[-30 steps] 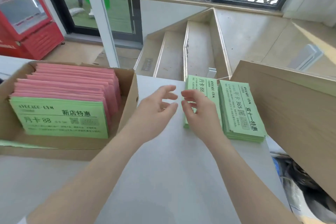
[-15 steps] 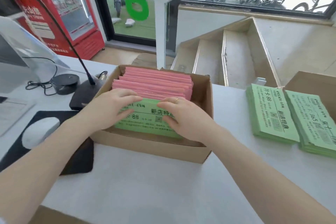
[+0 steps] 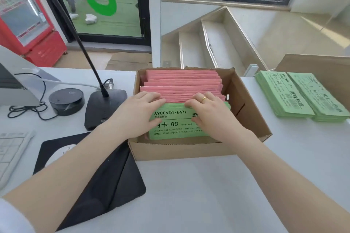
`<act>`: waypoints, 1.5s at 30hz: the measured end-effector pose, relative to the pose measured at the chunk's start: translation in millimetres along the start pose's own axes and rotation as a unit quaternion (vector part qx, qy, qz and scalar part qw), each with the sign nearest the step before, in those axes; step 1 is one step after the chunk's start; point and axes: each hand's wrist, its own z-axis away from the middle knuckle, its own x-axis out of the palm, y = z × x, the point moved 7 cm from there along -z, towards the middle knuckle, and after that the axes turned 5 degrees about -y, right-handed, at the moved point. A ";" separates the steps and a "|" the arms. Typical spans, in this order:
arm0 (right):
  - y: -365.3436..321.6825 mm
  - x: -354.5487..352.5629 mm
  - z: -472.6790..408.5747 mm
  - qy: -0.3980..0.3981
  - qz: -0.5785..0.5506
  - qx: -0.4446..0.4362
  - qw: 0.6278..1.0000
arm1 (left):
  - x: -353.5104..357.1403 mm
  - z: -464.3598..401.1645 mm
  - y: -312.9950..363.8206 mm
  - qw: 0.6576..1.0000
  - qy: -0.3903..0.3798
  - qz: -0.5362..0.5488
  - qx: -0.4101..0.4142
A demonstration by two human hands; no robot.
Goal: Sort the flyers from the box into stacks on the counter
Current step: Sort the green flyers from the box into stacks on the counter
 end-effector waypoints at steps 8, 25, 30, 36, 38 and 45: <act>-7.5 -9.2 9.8 -0.022 -0.071 0.004 0.997 | 1.3 2.3 4.0 0.999 0.021 -0.014 0.026; 16.6 -35.0 33.1 0.003 -0.005 0.124 0.992 | -24.1 18.9 -0.5 0.907 0.109 0.407 -0.008; -9.1 -117.1 77.0 0.162 -0.021 0.051 0.985 | -64.8 53.7 34.5 0.844 0.212 0.489 0.065; -21.7 -124.0 135.4 0.024 -0.041 0.035 0.998 | -48.0 96.7 81.9 0.821 0.242 0.508 0.101; -14.5 -89.7 147.4 -0.063 -0.040 0.069 0.995 | -6.7 101.7 89.8 0.827 0.196 0.524 0.054; 22.3 -2.0 194.3 -0.107 -0.102 0.159 0.976 | 84.9 124.4 100.8 0.832 0.094 0.540 -0.091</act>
